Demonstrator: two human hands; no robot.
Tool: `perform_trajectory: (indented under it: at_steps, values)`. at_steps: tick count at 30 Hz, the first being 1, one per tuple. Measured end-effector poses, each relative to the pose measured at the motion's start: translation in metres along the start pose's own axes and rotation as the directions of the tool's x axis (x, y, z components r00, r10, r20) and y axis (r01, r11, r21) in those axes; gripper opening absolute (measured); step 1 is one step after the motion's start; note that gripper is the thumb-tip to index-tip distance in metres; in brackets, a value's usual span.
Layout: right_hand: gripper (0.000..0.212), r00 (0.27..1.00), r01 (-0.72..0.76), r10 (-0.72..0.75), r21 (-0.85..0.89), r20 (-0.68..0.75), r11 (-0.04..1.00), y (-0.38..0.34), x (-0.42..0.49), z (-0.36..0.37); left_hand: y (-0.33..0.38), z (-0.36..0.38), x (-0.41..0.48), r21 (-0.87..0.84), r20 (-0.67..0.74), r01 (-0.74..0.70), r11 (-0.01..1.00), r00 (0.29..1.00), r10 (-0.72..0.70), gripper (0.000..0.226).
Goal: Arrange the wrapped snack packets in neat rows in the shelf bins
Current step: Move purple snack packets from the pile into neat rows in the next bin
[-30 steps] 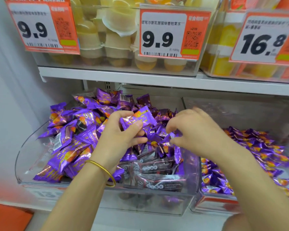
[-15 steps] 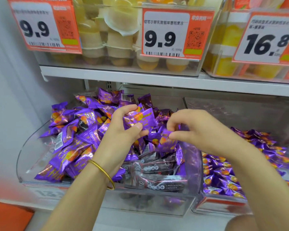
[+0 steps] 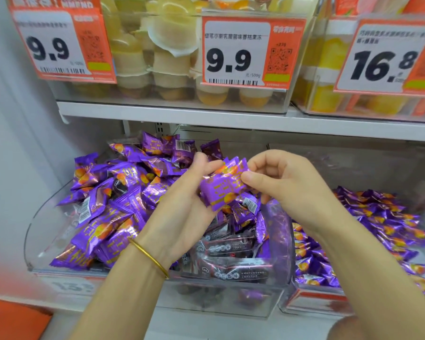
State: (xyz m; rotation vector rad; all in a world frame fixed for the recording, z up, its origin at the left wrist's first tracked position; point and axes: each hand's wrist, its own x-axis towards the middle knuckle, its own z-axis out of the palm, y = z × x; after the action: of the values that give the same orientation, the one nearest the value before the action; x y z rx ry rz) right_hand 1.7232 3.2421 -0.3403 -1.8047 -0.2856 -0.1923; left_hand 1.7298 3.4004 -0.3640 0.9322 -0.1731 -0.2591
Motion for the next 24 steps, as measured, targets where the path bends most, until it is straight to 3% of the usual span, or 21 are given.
perform_trajectory:
  at_steps: [5, 8, 10, 14, 18, 21, 24]
  values:
    - [0.019, 0.998, 0.036, -0.045, -0.170, -0.045, 0.985, 0.005, 0.001, -0.001, -0.008, -0.009, 0.000, 0.247, 0.045, -0.084, 0.965, 0.996, 0.075, 0.050]
    - [0.043, 0.993, 0.073, -0.050, -0.223, 0.107, 0.972, 0.001, -0.002, -0.006, -0.009, -0.012, -0.001, 0.388, 0.075, -0.134, 0.912, 0.991, 0.114, 0.050]
    - [0.039, 0.983, 0.098, -0.057, -0.237, 0.175, 0.967, -0.001, -0.004, -0.007, -0.009, -0.011, -0.002, 0.405, 0.082, -0.165, 0.899, 0.986, 0.145, 0.056]
    - [0.031, 0.986, 0.085, -0.066, -0.123, 0.151, 0.989, -0.001, -0.005, -0.010, -0.006, -0.008, -0.004, 0.477, 0.068, -0.180, 0.860, 0.983, 0.168, 0.071]
    - [0.034, 0.986, 0.116, -0.108, -0.062, 0.124, 0.991, 0.000, -0.006, -0.012, -0.005, 0.001, -0.006, 0.498, 0.065, -0.208, 0.842, 0.977, 0.203, 0.066]
    - [0.040, 0.984, 0.142, -0.125, -0.133, 0.127, 0.981, 0.002, -0.006, -0.015, -0.006, 0.000, -0.004, 0.548, 0.066, -0.239, 0.801, 0.968, 0.244, 0.064]
    - [0.054, 0.967, 0.217, -0.157, -0.321, 0.201, 0.922, -0.001, -0.006, -0.023, -0.007, -0.004, -0.002, 0.619, 0.091, -0.257, 0.742, 0.962, 0.257, 0.060]
